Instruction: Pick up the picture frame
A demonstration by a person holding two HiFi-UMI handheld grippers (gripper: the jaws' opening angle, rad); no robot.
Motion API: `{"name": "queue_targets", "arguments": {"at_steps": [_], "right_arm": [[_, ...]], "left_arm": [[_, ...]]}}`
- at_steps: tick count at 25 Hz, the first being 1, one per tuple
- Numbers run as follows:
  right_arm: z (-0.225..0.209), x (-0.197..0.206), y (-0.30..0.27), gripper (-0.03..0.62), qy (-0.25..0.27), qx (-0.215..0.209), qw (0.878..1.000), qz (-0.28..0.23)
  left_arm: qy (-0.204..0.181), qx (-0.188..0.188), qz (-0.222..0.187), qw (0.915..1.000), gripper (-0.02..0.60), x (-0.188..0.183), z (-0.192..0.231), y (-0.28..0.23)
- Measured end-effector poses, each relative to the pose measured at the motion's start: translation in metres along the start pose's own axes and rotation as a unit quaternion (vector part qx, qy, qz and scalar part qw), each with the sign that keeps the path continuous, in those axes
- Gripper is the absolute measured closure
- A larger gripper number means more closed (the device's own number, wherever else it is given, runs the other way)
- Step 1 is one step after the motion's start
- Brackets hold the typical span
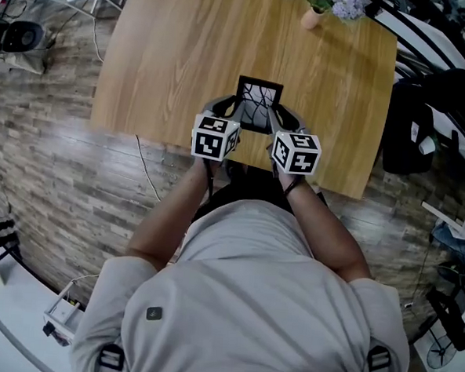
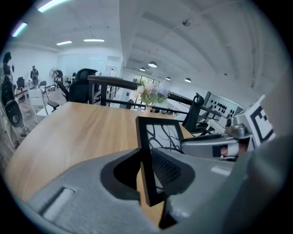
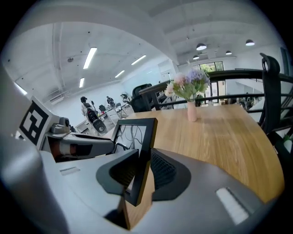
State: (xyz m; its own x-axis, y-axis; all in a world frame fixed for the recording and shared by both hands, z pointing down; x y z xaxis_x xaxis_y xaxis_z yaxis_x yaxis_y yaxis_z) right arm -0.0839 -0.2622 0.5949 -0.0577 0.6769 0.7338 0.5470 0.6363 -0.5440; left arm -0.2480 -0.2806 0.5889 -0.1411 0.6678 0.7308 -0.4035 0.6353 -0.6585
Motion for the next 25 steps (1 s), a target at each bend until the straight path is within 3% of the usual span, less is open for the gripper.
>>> {"name": "queue_targets", "arguments": {"at_steps": [6,14,25], "right_arm": [[0.037,-0.046,0.025,0.503,0.041,0.005,0.997,-0.065],[0.078,-0.082,0.070,0.503,0.078,0.010,0.989,-0.127],[0.085,-0.086,0.098,0.503,0.087,0.011,0.985,-0.149]], "left_arm": [[-0.028,-0.005,-0.073,0.9969,0.502,-0.045,0.001,0.048],[-0.056,0.003,-0.142,0.9883,0.502,-0.081,-0.009,0.107],[-0.061,0.005,-0.173,0.9830,0.502,-0.086,-0.028,0.130]]}}
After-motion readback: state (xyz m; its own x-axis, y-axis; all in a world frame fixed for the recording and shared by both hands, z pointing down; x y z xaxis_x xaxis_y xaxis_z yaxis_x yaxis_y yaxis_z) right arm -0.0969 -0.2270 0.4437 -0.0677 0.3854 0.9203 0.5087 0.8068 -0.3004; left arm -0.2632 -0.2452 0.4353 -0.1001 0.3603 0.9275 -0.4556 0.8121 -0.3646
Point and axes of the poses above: the fingertips, and each gripper's own axes: y backward along the fingers, z to its left, x out of its underside, the point moved 8 cm from there along y, backward along the fingers, and after that the axes turned 7 degrees about -x, right-handed, at the moved point
